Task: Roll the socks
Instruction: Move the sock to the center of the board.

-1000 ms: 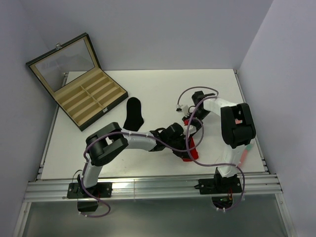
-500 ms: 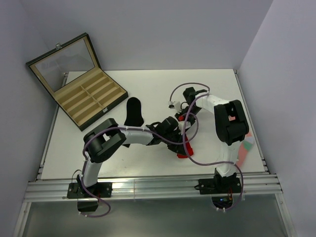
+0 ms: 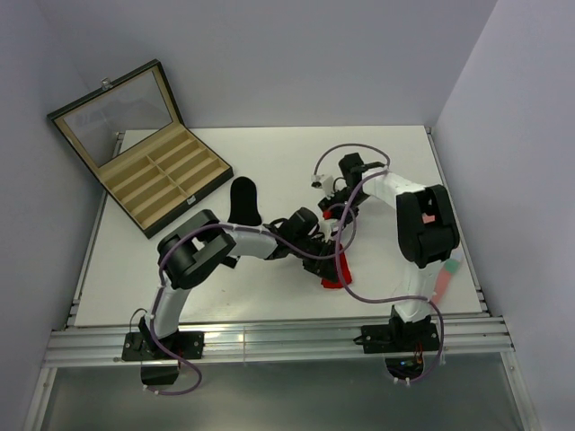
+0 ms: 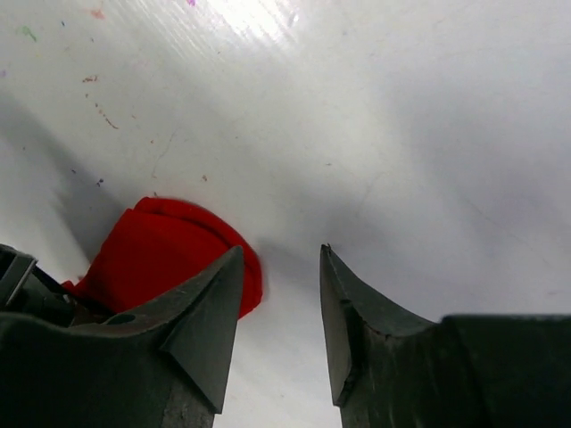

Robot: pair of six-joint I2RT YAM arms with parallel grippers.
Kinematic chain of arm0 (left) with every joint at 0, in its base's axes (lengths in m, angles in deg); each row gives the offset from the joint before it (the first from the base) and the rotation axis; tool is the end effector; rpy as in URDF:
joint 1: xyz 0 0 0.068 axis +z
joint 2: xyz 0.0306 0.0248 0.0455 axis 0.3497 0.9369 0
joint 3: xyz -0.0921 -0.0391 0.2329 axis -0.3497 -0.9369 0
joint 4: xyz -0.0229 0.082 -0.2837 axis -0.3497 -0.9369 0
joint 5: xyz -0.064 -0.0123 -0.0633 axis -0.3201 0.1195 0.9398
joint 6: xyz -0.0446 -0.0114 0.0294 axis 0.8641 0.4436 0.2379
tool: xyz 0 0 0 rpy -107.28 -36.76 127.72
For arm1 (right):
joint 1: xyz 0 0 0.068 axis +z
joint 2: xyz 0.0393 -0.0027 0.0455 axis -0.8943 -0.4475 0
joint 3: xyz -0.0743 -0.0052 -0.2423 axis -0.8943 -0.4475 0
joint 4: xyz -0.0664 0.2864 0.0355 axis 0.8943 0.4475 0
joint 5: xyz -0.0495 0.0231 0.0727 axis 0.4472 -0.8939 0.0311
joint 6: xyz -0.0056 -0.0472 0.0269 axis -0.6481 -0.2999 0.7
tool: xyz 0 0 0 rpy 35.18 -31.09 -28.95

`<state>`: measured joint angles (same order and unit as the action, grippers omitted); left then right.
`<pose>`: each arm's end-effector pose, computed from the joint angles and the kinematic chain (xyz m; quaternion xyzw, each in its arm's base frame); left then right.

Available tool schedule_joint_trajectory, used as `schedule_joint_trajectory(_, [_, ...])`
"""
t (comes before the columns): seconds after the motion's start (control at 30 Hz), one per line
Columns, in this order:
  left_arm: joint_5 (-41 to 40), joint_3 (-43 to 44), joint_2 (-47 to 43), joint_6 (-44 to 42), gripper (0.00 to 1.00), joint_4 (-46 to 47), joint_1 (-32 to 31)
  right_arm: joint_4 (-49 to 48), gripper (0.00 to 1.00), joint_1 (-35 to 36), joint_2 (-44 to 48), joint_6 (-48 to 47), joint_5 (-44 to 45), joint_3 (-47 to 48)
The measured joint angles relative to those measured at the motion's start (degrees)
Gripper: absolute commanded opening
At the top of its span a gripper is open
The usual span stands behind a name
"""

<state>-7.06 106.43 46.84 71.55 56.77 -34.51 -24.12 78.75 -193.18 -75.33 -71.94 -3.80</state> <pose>0.2300 -0.3682 0.0682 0.2849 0.8294 -0.4780 0.0498 0.3647 0.1169 0.1200 -0.4023 0.8835 0.2147 0.1071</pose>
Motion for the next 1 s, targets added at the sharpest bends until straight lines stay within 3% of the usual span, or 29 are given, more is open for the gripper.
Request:
schedule_joint_trajectory(0.3, [2.0,0.7,0.8,2.0,0.05,-1.0,0.6,-2.6,0.49,-2.9,7.4,1.9,-2.1,-0.5])
schedule_joint_trajectory(0.5, [2.5,2.7,1.6,3.1,0.06,-4.4,0.9,-3.2,0.48,-9.4,15.1,0.5,-5.6,-4.5])
schedule_joint_trajectory(0.7, [4.1,5.2,3.0,3.1,0.06,-8.5,1.3,-1.1,0.48,-14.9,26.6,-10.2,-7.9,-12.6])
schedule_joint_trajectory(1.0, [7.1,10.1,5.6,3.4,0.06,-16.2,2.8,6.3,0.50,-12.7,40.0,-28.9,-9.9,-24.5])
